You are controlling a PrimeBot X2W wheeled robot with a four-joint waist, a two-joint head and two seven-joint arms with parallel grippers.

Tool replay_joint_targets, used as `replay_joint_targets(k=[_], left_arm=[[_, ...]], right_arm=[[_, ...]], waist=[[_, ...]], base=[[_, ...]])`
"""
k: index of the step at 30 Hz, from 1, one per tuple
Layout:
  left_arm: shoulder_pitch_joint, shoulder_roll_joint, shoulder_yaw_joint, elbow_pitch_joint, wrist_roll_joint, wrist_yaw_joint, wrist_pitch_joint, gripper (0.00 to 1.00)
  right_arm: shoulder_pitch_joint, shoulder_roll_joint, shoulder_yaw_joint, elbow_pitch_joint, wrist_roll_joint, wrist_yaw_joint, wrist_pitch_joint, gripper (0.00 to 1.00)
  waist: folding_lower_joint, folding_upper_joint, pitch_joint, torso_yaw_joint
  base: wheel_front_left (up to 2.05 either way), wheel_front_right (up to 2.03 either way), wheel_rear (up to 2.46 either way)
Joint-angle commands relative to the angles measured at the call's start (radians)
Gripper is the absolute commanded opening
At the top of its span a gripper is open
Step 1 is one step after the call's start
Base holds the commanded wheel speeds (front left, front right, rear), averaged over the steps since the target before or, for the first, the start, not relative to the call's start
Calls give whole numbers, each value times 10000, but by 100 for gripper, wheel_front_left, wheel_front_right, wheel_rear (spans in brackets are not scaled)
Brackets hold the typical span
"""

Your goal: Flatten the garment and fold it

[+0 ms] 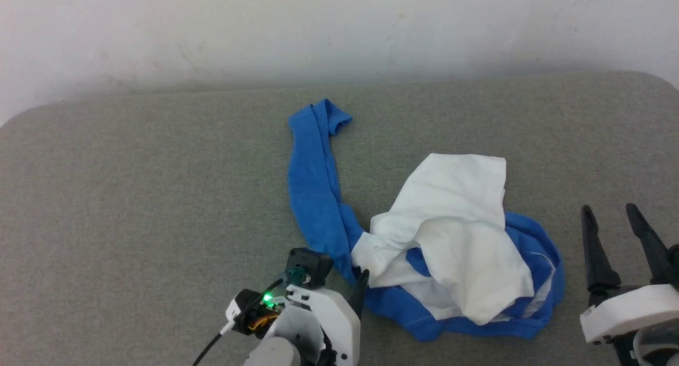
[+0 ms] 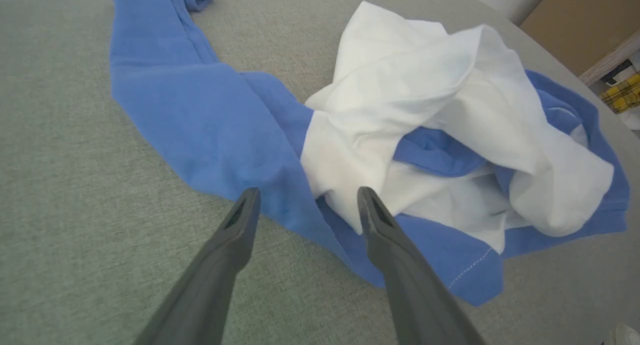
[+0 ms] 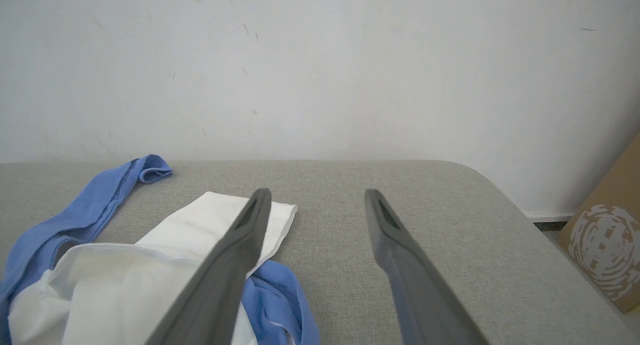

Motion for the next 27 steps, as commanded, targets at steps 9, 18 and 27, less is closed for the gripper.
replay_joint_targets(k=[9, 18, 27], left_arm=[[-529, 7, -184, 431, 155, 737, 952, 100], [-772, 95, -134, 853, 32, 661, 728, 0], [-352, 266, 422, -330, -414, 706, -510, 0]], right_arm=[[-30, 184, 222, 321, -91, -21, -243, 100], [-155, 199, 360, 494, -172, -21, -292, 100], [92, 132, 371, 850, -155, -21, -90, 100]], waist=[[0, -2, 464, -388], [0, -2, 604, -88], [0, -2, 55, 838]], base=[[0, 0, 0], [0, 0, 0], [0, 0, 0]])
